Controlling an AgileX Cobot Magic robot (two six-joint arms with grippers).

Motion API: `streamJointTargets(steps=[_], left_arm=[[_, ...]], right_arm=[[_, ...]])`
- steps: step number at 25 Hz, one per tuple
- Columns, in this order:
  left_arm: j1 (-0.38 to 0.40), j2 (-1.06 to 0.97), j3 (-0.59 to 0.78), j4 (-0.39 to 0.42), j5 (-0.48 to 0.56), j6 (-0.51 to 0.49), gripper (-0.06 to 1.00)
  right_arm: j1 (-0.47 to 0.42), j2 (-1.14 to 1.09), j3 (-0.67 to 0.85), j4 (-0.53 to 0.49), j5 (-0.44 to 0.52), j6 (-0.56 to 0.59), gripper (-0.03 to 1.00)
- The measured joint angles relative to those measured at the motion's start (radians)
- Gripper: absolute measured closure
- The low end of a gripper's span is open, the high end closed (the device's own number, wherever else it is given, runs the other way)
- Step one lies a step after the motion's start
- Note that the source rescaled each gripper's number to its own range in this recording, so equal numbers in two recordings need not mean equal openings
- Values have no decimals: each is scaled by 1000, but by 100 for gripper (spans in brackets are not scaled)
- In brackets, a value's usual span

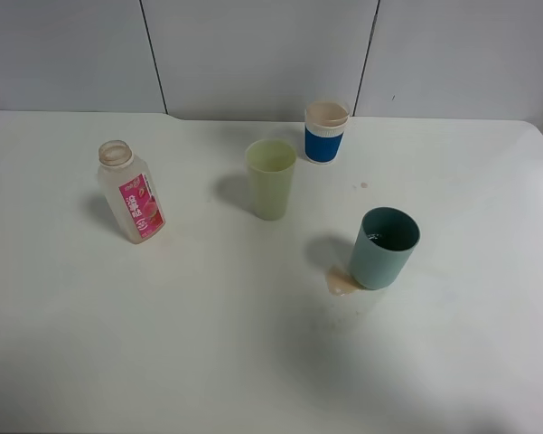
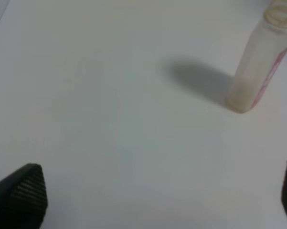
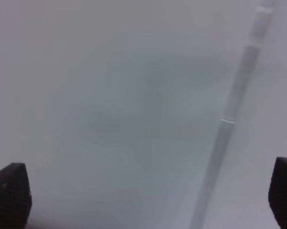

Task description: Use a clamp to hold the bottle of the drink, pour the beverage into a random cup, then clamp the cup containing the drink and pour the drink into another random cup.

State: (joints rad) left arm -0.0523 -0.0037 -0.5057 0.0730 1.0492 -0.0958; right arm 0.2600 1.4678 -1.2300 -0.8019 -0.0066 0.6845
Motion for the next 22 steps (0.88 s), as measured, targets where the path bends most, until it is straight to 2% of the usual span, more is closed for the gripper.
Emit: streamJointTargets(steps=[4, 7, 12, 18, 22], left_arm=[[0, 0, 0, 0, 0, 0, -6], [0, 0, 0, 0, 0, 0, -6], [0, 0, 0, 0, 0, 0, -6], [0, 0, 0, 0, 0, 0, -6], [0, 0, 0, 0, 0, 0, -6]], right_arm=[[0, -67, 0, 290, 210, -382, -3], [0, -132, 2, 440, 324, -572, -3], [-7, -267, 57, 499, 354, -619, -3], [-129, -573, 260, 542, 385, -611, -3], [-236, -731, 342, 577, 466, -617, -3]])
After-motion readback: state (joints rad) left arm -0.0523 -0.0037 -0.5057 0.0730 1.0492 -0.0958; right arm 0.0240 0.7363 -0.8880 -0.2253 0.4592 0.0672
